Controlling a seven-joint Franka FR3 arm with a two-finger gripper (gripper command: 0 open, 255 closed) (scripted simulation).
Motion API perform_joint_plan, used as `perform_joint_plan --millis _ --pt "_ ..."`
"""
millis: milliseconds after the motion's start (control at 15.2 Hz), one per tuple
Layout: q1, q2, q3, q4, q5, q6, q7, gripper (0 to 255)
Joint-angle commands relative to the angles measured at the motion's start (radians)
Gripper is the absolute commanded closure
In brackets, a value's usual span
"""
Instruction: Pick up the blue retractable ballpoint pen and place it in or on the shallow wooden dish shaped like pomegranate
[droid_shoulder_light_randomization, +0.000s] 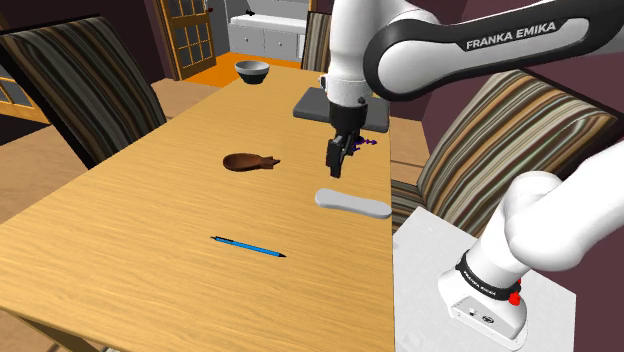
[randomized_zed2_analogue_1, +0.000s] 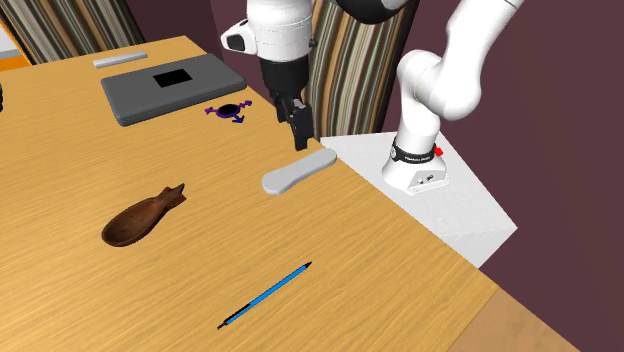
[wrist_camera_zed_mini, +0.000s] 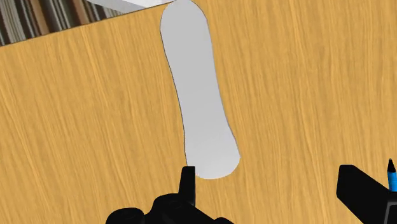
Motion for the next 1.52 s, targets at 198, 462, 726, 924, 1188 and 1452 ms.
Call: perform_joint_plan --millis 198,462,726,924,1188,1452 --pt "0.032 0.152 0.074 0.068 -0.002 0.072 0.057 0" --pt "0.057 0.28 0.127 0.141 -0.026 0.113 0.107 0" --pt "0.088 0.414 0.172 0.228 -0.068 0.143 0.161 0" --pt "0.119 0.518 0.197 0.303 -0.108 0.156 0.202 0" --pt "0.155 0.617 0.211 0.368 -0.15 0.172 0.239 0" --pt "0.157 0.636 0.207 0.335 -0.163 0.222 0.247 0"
